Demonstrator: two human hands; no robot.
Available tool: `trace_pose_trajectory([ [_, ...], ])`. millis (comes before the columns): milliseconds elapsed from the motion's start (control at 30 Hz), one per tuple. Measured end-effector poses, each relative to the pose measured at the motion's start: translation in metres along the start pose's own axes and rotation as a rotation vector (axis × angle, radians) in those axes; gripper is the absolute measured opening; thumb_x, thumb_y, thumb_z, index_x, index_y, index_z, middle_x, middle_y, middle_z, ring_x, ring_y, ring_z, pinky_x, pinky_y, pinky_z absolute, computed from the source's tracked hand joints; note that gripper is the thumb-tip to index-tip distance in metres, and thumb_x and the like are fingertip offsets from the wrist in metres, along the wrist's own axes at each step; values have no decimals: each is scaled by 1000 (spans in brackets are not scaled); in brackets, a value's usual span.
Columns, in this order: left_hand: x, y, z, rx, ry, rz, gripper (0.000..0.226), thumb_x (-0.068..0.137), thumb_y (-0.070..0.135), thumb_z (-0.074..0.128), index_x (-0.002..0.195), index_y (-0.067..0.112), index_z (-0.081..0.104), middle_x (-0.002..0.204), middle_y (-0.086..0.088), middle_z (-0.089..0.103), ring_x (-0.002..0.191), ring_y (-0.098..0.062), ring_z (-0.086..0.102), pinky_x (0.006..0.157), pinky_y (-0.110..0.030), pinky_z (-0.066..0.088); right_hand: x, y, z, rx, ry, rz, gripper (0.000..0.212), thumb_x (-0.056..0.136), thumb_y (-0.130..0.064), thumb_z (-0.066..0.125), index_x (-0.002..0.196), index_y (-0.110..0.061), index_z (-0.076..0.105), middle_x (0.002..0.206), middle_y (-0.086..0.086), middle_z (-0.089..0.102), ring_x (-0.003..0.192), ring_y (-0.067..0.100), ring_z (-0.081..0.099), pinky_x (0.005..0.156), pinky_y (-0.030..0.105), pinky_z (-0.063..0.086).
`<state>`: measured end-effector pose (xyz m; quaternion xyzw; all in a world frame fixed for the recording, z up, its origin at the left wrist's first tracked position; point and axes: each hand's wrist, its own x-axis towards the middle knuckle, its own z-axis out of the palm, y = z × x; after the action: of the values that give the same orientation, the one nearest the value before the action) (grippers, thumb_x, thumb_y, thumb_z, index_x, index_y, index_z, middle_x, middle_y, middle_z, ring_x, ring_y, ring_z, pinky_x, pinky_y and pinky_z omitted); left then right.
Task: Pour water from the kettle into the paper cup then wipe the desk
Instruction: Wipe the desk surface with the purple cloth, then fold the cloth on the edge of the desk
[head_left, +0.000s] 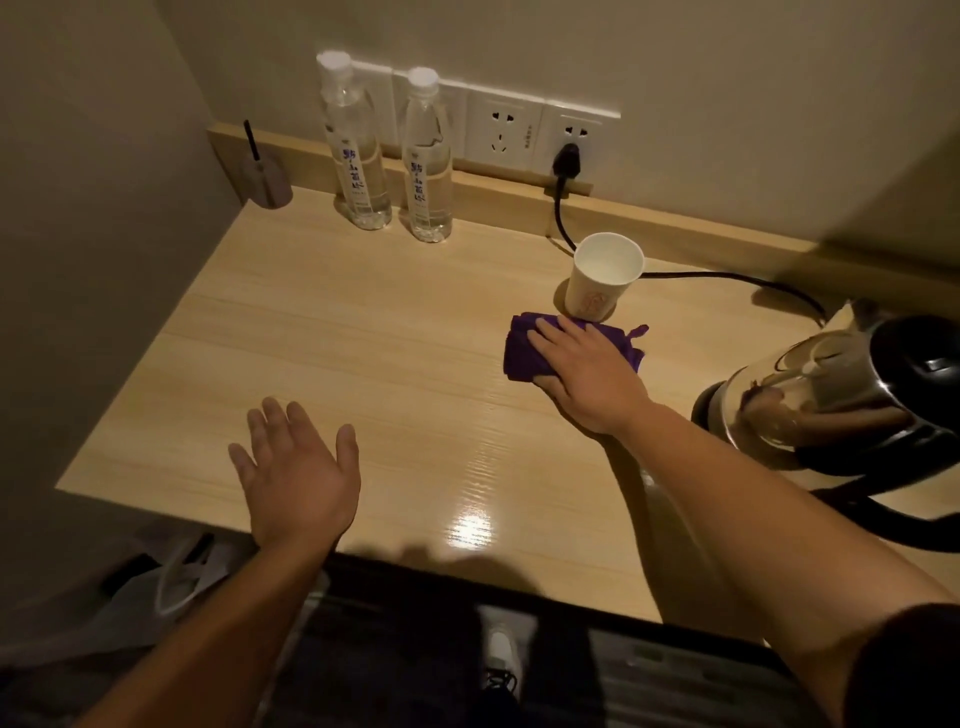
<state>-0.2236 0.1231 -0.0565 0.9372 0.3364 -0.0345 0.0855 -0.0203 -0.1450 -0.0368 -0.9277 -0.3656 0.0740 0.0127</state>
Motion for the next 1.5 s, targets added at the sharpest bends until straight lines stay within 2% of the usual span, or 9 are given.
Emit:
trace_pose_trajectory([
  [200, 0, 2, 0, -1, 6, -16, 75, 98, 53, 22, 150, 0, 19, 160, -20, 11, 148, -32, 3, 118, -53, 4, -25, -1, 0, 81, -14, -25, 54, 99, -41, 37, 149, -22, 27, 157, -1, 27, 145, 22, 19, 117, 41, 14],
  [467, -1, 0, -3, -7, -29, -10, 77, 97, 55, 18, 152, 1, 13, 161, -18, 5, 148, -30, -2, 118, -52, -2, -169, -39, 19, 144, -44, 0, 57, 95, -47, 35, 146, -23, 36, 154, -1, 33, 143, 21, 25, 116, 38, 12],
  [700, 2, -3, -14, 14, -166, 32, 79, 96, 56, 16, 152, 1, 6, 161, -18, -3, 148, -32, -6, 118, -53, -2, -265, -77, 37, 213, -27, 92, 55, 92, -35, 54, 144, -23, 41, 153, -2, 35, 142, 19, 25, 116, 38, 14],
  [833, 4, -9, -40, 30, -281, 76, 74, 99, 54, 15, 152, 3, 12, 162, -17, 1, 148, -33, -1, 118, -53, 3, -285, -94, 16, 475, -60, 199, 48, 99, -34, 46, 145, -28, 35, 152, -13, 27, 142, 4, 14, 114, 23, 3],
  [1000, -29, -6, -66, 33, -279, 306, 68, 99, 51, 22, 147, 4, 31, 158, -18, 22, 145, -35, 14, 115, -56, 15, -309, -116, -28, 1126, -250, 436, 30, 99, -39, 44, 125, -37, 56, 124, -11, 64, 115, 6, 58, 103, 35, 43],
  [1100, -61, 0, -86, -60, -330, 456, 66, 100, 51, 27, 152, 10, 21, 162, -10, 13, 148, -28, 7, 118, -48, 8, -313, -135, -48, 1328, -277, 482, 34, 97, -41, 46, 124, -27, 61, 117, 0, 69, 109, 17, 65, 99, 43, 47],
  [1233, -104, -2, -129, -208, -383, 661, 62, 100, 50, 36, 152, 16, 27, 159, -4, 24, 146, -21, 20, 117, -37, 19, -297, -169, -81, 1159, -274, 433, 36, 93, -54, 46, 117, -30, 58, 118, -1, 62, 108, 14, 61, 100, 44, 44],
  [1333, -130, -13, -166, -329, -443, 736, 60, 97, 52, 42, 149, 23, 34, 154, 2, 35, 138, -16, 35, 108, -30, 29, -280, -200, -112, 1043, -235, 329, 24, 98, -42, 43, 110, -30, 60, 110, -6, 63, 101, 9, 60, 96, 38, 46],
  [1500, -149, -39, -210, -406, -522, 820, 66, 90, 54, 57, 147, 29, 35, 147, 11, 44, 131, -4, 42, 102, -25, 37, -249, -241, -145, 959, -157, 208, 42, 94, -37, 55, 134, -45, 45, 130, -10, 59, 114, 5, 56, 99, 33, 46],
])
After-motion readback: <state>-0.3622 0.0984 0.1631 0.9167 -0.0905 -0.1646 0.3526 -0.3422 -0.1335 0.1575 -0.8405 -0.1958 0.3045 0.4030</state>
